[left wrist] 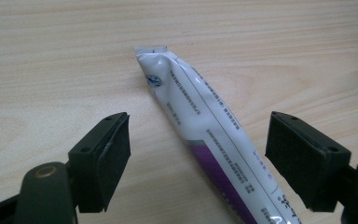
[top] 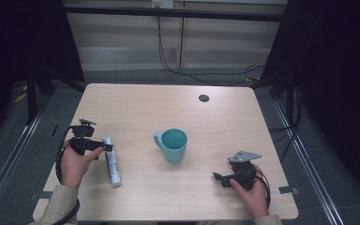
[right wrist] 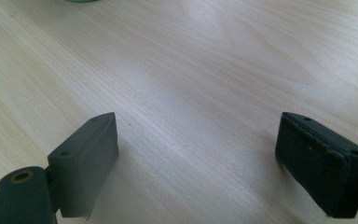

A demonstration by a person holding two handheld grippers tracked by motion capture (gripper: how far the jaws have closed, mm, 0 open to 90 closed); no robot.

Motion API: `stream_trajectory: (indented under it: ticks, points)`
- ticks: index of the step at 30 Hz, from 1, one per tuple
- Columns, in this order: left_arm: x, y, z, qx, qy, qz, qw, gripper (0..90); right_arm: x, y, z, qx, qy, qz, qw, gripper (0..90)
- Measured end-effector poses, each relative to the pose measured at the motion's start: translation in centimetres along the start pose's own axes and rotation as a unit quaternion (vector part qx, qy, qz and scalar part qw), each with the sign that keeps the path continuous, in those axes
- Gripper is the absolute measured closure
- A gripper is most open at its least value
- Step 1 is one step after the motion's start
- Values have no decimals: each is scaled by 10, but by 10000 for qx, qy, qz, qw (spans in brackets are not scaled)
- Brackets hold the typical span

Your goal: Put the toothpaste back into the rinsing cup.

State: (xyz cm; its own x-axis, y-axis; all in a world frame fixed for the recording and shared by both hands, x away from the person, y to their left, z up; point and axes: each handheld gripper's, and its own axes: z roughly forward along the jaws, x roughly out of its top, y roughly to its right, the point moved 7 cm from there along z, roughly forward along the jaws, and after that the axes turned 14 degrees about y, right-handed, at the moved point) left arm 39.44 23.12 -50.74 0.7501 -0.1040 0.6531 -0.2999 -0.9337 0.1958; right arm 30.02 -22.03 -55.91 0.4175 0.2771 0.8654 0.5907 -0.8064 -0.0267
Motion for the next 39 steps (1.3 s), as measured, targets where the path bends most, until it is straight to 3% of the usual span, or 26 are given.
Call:
stream_trajectory:
  ticks: [8, 13, 20, 29, 31, 34, 39]
  points:
    - [-3, 5, 5, 53, -97, 30, 9999, 255, 0, 0, 1, -16, 5, 9, 10000, 126]
    - [-5, 4, 9, 74, -41, -37, 10000, 279, 1, 0, 1, -24, -2, 20, 10000, 126]
    - [-6, 2, 13, 172, -20, 26, 9998, 318, 1, 0, 1, -22, -3, 20, 10000, 126]
    - [-6, 7, 18, 138, -34, -219, 9997, 401, 1, 0, 1, -24, 0, 19, 10000, 127]
    - [-6, 7, 19, 127, -66, -204, 9997, 402, 1, 0, 1, -24, 0, 18, 10000, 126]
    - [-9, 8, 23, 154, -123, -341, 9992, 397, 1, 0, 1, -23, -1, 21, 10000, 127]
    - [-9, 10, 25, 181, -193, -352, 9990, 425, 1, 0, 1, -23, 1, 18, 10000, 126]
